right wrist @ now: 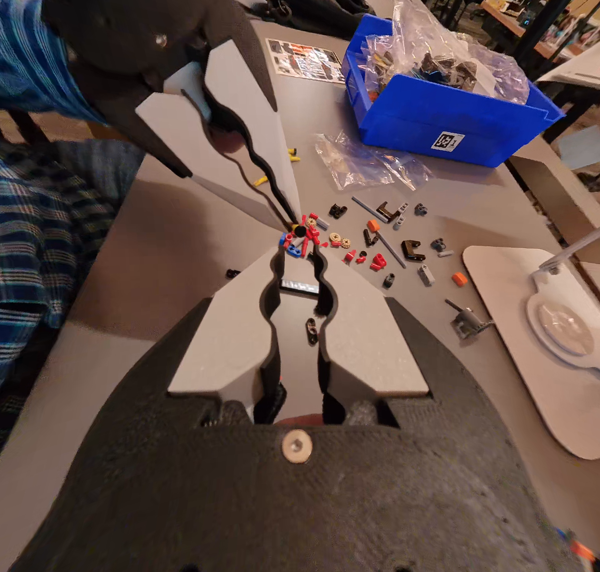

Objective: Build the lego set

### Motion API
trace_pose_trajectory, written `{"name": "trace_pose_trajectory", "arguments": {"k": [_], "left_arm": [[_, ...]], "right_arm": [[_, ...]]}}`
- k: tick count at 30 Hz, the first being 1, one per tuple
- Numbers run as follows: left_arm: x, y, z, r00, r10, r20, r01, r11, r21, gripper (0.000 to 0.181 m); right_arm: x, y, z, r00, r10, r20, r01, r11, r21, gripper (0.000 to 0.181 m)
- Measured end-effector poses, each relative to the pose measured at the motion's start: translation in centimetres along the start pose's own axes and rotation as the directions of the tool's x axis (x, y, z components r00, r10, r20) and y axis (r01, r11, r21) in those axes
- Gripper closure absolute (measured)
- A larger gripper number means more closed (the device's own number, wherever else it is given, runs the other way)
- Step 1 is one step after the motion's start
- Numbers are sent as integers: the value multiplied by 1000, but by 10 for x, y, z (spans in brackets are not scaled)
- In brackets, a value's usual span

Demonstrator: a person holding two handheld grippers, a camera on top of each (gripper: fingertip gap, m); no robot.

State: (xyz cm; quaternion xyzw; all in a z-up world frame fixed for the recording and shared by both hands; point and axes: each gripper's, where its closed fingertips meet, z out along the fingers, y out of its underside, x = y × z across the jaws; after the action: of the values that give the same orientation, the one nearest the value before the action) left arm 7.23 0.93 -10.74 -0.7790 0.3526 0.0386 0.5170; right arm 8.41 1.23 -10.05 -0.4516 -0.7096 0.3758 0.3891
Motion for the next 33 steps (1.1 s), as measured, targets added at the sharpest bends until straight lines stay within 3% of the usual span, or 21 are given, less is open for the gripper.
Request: {"name": "trace_pose_trajectory", "arguments": {"k": [8, 19, 33], "left_arm": [[0, -23, 5, 962, 228, 151, -236, 971, 34, 179], [1, -33, 4, 920, 335, 206, -353, 933, 61, 179], [-2, -42, 1, 896, 357, 266, -393, 915, 96, 179]], "right_arm": [[2, -7, -5, 980, 175, 93, -183, 979, 86, 167], [5, -13, -13, 940, 292, 177, -318, 937, 141, 170], [5, -24, -20, 901, 355, 251, -407, 891, 201, 168]]}}
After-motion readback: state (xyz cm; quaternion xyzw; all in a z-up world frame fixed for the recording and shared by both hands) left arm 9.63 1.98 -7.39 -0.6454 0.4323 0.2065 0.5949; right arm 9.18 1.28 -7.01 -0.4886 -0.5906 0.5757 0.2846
